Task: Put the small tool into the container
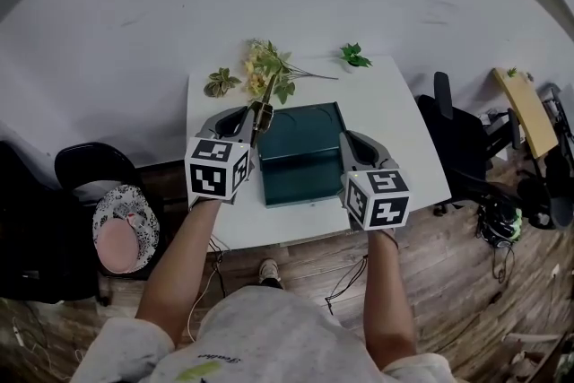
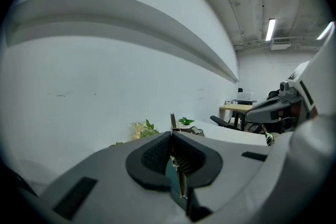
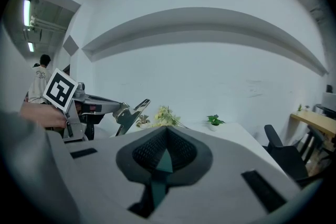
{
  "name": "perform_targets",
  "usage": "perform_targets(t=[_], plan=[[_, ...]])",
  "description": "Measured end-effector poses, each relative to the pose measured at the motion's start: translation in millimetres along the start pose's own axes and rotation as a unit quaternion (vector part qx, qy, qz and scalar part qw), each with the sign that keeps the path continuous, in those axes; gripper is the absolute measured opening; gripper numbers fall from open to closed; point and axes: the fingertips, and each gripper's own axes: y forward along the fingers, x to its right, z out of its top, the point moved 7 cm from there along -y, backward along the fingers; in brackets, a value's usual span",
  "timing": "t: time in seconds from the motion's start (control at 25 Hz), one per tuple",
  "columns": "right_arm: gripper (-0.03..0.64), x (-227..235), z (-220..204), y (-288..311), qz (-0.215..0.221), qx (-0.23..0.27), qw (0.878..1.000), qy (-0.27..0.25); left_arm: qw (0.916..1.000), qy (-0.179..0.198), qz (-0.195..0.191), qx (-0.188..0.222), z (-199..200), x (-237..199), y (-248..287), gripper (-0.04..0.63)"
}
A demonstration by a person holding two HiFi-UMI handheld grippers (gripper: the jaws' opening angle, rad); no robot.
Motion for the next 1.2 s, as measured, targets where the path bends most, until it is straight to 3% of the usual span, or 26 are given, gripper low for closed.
perform_targets(t=[0.52, 1.2], plan=[[0.005, 2, 5, 26, -0.007, -0.007, 1.000, -0.009, 0.9998, 0.002, -0.020, -0.004, -3, -10, 22, 0.003], [0.005, 44, -18, -6, 0.077, -0.010, 0.997, -0.027, 0.9987, 0.002, 0.051, -0.004, -3, 60, -7, 0.003]])
